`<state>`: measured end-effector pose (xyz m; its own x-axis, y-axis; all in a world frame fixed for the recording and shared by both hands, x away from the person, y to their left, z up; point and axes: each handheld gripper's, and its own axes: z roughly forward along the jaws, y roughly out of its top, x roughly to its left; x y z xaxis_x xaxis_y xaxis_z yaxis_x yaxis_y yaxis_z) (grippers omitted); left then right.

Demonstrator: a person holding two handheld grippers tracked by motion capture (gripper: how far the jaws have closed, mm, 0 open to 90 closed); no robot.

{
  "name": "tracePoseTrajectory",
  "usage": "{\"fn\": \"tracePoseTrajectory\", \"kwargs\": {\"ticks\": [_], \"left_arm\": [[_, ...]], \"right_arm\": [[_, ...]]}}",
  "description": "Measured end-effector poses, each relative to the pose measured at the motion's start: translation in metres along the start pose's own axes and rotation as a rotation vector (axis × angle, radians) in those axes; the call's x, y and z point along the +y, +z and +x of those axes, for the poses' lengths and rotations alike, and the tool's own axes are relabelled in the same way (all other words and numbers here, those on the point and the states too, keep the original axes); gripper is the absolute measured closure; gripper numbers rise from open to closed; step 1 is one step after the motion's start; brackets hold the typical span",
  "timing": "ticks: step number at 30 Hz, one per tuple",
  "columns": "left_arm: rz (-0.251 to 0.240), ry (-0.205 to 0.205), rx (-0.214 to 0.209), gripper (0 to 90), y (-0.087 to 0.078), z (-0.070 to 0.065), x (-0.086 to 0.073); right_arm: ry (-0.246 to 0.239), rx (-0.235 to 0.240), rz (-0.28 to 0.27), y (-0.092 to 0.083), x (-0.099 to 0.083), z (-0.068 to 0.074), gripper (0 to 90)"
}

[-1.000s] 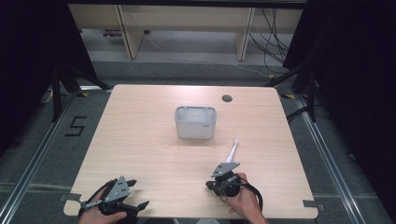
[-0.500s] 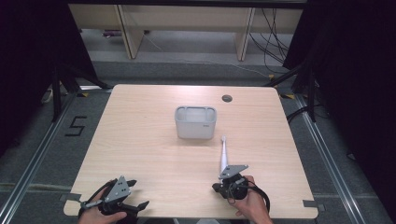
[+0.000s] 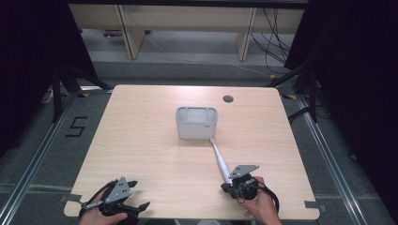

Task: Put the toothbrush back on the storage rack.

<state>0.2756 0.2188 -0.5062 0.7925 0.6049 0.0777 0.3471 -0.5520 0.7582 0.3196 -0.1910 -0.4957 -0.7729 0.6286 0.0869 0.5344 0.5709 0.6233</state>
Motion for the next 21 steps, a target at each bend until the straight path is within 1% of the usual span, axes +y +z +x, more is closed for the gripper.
{"fn": "tracePoseTrajectory", "kwargs": {"ticks": [1,2,3,4,5,6,7,8,9,10,11,13,14,15,16,17,18,19,20,21], "left_arm": [[-0.007,-0.007,-0.012,14.7,0.0,-0.001,0.0],[0.003,-0.011,-0.02,14.7,-0.001,-0.001,0.0],[0.002,-0.01,-0.019,14.7,-0.001,0.0,0.0],[-0.002,-0.011,-0.014,14.7,0.0,0.0,0.0],[-0.005,-0.009,-0.007,14.8,0.0,-0.001,0.0],[0.002,-0.008,-0.016,14.7,-0.001,0.0,0.0],[0.002,-0.008,-0.016,14.7,-0.001,0.0,0.0],[-0.005,-0.011,-0.01,14.8,0.0,-0.001,0.0],[-0.001,-0.003,0.001,14.7,0.0,0.0,0.0],[-0.006,-0.005,-0.007,14.8,0.0,0.0,0.0],[0.001,-0.009,-0.019,14.7,-0.001,0.0,0.0],[0.001,-0.01,-0.018,14.7,-0.001,0.0,0.0],[-0.006,-0.011,-0.009,14.8,0.0,-0.001,0.0],[-0.005,-0.009,-0.006,14.7,0.0,-0.001,0.0],[0.002,-0.008,-0.018,14.8,-0.001,0.0,0.0],[0.003,-0.009,-0.019,14.7,-0.001,0.0,0.0],[0.001,-0.009,-0.018,14.7,-0.001,0.0,0.0],[0.002,-0.009,-0.017,14.7,-0.001,0.0,0.0],[0.003,-0.009,-0.017,14.7,-0.001,0.0,0.0],[-0.002,-0.009,-0.021,14.7,0.0,-0.001,0.0]], "right_arm": [[-0.003,-0.003,0.006,-0.001,0.0,-0.001,88.0],[0.0,-0.002,0.007,-0.001,-0.001,-0.001,88.0],[0.013,0.006,0.028,-0.003,-0.001,-0.002,88.0],[0.003,0.0,0.022,-0.002,-0.001,-0.003,88.0],[0.018,0.001,0.026,-0.003,-0.001,-0.003,87.9],[0.008,-0.005,0.005,-0.002,-0.002,-0.004,87.9],[0.009,-0.004,0.011,-0.003,-0.003,-0.004,87.9],[0.027,0.011,0.034,-0.005,-0.002,-0.004,87.9],[0.012,-0.001,0.024,-0.004,-0.002,-0.006,87.8],[0.004,-0.007,0.018,-0.003,-0.003,-0.007,87.8],[0.003,-0.005,0.027,-0.004,-0.003,-0.007,87.7],[0.019,-0.01,0.016,-0.004,-0.004,-0.007,87.7],[0.009,-0.007,0.028,-0.005,-0.004,-0.009,87.7],[0.015,-0.01,0.03,-0.006,-0.004,-0.01,87.7],[0.023,-0.012,0.03,-0.007,-0.004,-0.01,87.7],[0.03,-0.012,0.017,-0.006,-0.005,-0.01,87.8],[0.015,-0.014,0.028,-0.007,-0.005,-0.012,87.7],[0.015,-0.014,0.028,-0.008,-0.006,-0.013,87.7],[0.02,-0.021,0.015,-0.007,-0.006,-0.013,87.7],[0.03,-0.017,0.019,-0.008,-0.006,-0.014,87.7]]}}
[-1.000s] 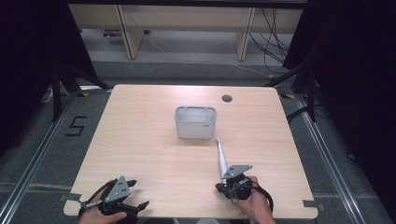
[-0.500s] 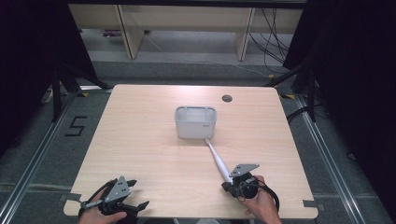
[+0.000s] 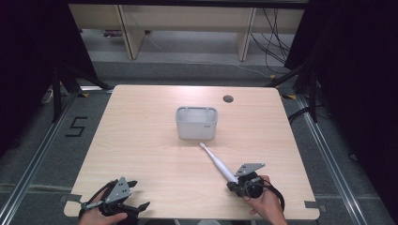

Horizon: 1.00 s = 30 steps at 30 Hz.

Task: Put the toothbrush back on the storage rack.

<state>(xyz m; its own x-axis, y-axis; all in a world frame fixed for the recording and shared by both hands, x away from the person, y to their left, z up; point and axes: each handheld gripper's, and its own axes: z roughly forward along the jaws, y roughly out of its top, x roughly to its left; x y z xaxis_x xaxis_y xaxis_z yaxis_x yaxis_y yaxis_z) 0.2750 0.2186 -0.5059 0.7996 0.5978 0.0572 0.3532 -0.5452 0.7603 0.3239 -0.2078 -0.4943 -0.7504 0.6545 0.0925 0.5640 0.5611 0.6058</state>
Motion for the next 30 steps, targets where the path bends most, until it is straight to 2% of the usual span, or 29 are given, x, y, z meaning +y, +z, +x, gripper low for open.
{"fn": "tracePoseTrajectory", "kwargs": {"ticks": [1,2,3,4,5,6,8,9,14,15,17,18,19,21,22,24,25,26,28,30], "left_arm": [[0.0,0.0,-0.001,14.7,0.0,0.0,0.0],[0.004,0.001,0.003,14.8,0.0,0.0,0.0],[0.004,0.0,0.004,14.8,0.0,0.0,0.0],[0.005,0.001,0.004,14.7,0.0,0.0,0.0],[0.006,0.002,0.003,14.7,0.0,0.0,0.0],[0.003,0.0,0.001,14.8,0.0,0.0,0.0],[0.005,0.001,0.004,14.7,0.0,0.0,0.0],[-0.006,-0.004,0.013,14.8,0.0,-0.001,0.0],[0.0,-0.002,0.015,14.8,0.001,0.0,0.0],[0.0,-0.002,0.015,14.7,0.001,0.0,0.0],[0.0,-0.011,0.017,14.8,0.001,-0.001,-0.001],[-0.004,-0.001,0.014,14.7,0.001,0.0,-0.001],[-0.013,-0.01,0.013,14.7,0.002,0.0,-0.001],[-0.012,-0.011,0.018,14.7,0.003,0.0,-0.001],[-0.011,-0.011,0.022,14.8,0.003,0.001,-0.002],[-0.009,-0.004,0.02,14.8,0.002,0.001,-0.001],[-0.012,-0.006,0.02,14.7,0.002,0.0,-0.001],[-0.013,-0.009,0.017,14.7,0.001,0.001,-0.001],[-0.012,-0.014,0.026,14.7,0.001,0.002,-0.002],[-0.007,-0.008,0.023,14.8,0.001,0.003,-0.002]], "right_arm": [[-0.007,-0.005,0.011,-0.001,0.0,-0.002,87.8],[-0.004,-0.005,-0.004,0.0,-0.002,-0.003,87.7],[-0.007,-0.01,0.012,-0.002,-0.002,-0.005,87.7],[0.001,-0.012,-0.003,0.0,-0.002,-0.005,87.7],[0.016,-0.007,0.021,-0.003,-0.002,-0.006,87.7],[0.022,-0.016,0.007,-0.002,-0.003,-0.006,87.7],[0.004,-0.021,0.013,-0.004,-0.004,-0.009,87.7],[0.018,-0.019,0.019,-0.005,-0.004,-0.009,87.7],[0.002,-0.017,0.005,-0.008,-0.002,-0.009,83.5],[0.01,-0.023,-0.019,-0.008,0.0,-0.006,80.3],[-0.057,-0.02,-0.032,-0.012,0.006,-0.005,73.0],[-0.076,-0.039,-0.051,-0.013,0.009,-0.003,68.1],[-0.093,-0.056,-0.053,-0.015,0.012,0.0,64.3],[-0.164,-0.088,-0.026,-0.017,0.02,0.003,57.0],[-0.185,-0.093,-0.002,-0.018,0.023,0.003,55.4],[-0.206,-0.145,0.007,-0.016,0.032,0.004,52.2],[-0.209,-0.147,0.036,-0.016,0.036,0.002,51.9],[-0.22,-0.149,0.041,-0.014,0.038,0.001,51.4],[-0.208,-0.147,0.062,-0.01,0.046,-0.003,50.6],[-0.219,-0.136,0.107,-0.006,0.054,-0.008,50.0]]}}
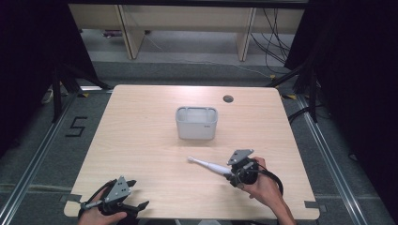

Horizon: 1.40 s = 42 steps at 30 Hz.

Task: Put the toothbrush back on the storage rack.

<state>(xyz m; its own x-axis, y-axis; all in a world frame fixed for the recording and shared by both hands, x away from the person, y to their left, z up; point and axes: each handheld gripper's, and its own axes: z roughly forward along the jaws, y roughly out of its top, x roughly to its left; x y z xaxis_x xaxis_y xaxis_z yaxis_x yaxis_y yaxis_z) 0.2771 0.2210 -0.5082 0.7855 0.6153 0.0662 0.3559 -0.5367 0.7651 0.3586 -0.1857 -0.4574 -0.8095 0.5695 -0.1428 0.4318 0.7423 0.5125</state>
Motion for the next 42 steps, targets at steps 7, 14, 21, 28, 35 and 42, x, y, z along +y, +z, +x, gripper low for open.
{"fn": "tracePoseTrajectory", "kwargs": {"ticks": [7,14,21,28,35,42], "left_arm": [[0.0,0.001,-0.003,14.8,0.0,-0.001,0.0],[0.001,0.002,-0.003,14.8,0.0,0.0,0.0],[-0.003,-0.003,-0.001,14.7,0.0,0.0,0.0],[-0.016,-0.007,-0.002,14.7,0.0,-0.001,0.0],[-0.01,-0.007,-0.003,14.8,0.0,-0.001,0.0],[-0.006,-0.001,-0.006,14.8,0.0,-0.001,0.0]], "right_arm": [[-0.039,0.046,0.09,0.015,0.018,-0.006,50.4],[-0.074,0.082,0.181,0.024,0.031,-0.01,52.4],[-0.082,0.128,0.264,0.038,0.035,-0.015,53.9],[-0.087,0.168,0.307,0.047,0.04,-0.017,58.1],[-0.105,0.175,0.365,0.052,0.049,-0.015,62.1],[-0.122,0.173,0.414,0.056,0.053,-0.016,65.6]]}}
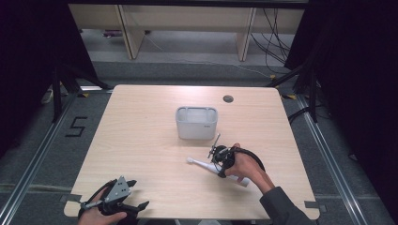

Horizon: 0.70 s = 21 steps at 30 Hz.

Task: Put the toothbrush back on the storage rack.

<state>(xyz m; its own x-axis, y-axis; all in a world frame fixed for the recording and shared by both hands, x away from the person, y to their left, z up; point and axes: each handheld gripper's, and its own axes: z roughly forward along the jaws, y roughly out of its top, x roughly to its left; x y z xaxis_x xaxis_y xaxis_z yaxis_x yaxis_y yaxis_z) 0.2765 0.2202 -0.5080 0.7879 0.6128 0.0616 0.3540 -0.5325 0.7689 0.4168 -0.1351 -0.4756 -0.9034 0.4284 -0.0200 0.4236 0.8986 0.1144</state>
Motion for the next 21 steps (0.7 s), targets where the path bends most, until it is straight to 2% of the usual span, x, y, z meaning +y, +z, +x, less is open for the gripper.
{"fn": "tracePoseTrajectory", "kwargs": {"ticks": [4,5,9,11,14,16,19,20,21], "left_arm": [[0.011,0.004,-0.005,14.7,-0.0009,-0.0001,0.0007],[0.007,0.0,-0.002,14.7,-0.0006,-0.0001,0.0005],[-0.001,-0.001,-0.001,14.7,0.0,0.0,-0.0001],[-0.001,-0.003,0.0,14.7,0.0,-0.0001,0.0001],[0.001,-0.008,0.003,14.7,0.0002,-0.0002,0.0001],[0.01,0.006,-0.004,14.7,-0.0001,0.001,0.0],[-0.001,-0.005,-0.001,14.8,-0.0001,-0.0003,0.0002],[-0.003,-0.006,0.0,14.7,0.0,-0.0002,-0.0001],[-0.002,-0.003,-0.003,14.7,-0.0001,0.0001,-0.0001]], "right_arm": [[-0.015,0.01,0.009,0.0008,0.0029,0.0,66.3],[0.016,0.003,0.025,-0.0003,0.004,0.0027,66.3],[0.0,0.002,0.019,0.001,0.0042,0.0011,66.5],[0.018,-0.005,0.025,0.0005,0.0039,0.0028,66.6],[-0.002,0.0,0.018,0.0009,0.0036,0.0031,66.6],[0.016,0.006,0.02,-0.0003,0.0034,0.0057,66.7],[0.0,-0.004,0.015,0.0005,0.0025,0.0045,66.7],[0.018,-0.003,0.019,-0.0007,0.0024,0.0059,66.7],[-0.02,-0.015,0.021,-0.0012,0.0012,0.0026,66.8]]}}
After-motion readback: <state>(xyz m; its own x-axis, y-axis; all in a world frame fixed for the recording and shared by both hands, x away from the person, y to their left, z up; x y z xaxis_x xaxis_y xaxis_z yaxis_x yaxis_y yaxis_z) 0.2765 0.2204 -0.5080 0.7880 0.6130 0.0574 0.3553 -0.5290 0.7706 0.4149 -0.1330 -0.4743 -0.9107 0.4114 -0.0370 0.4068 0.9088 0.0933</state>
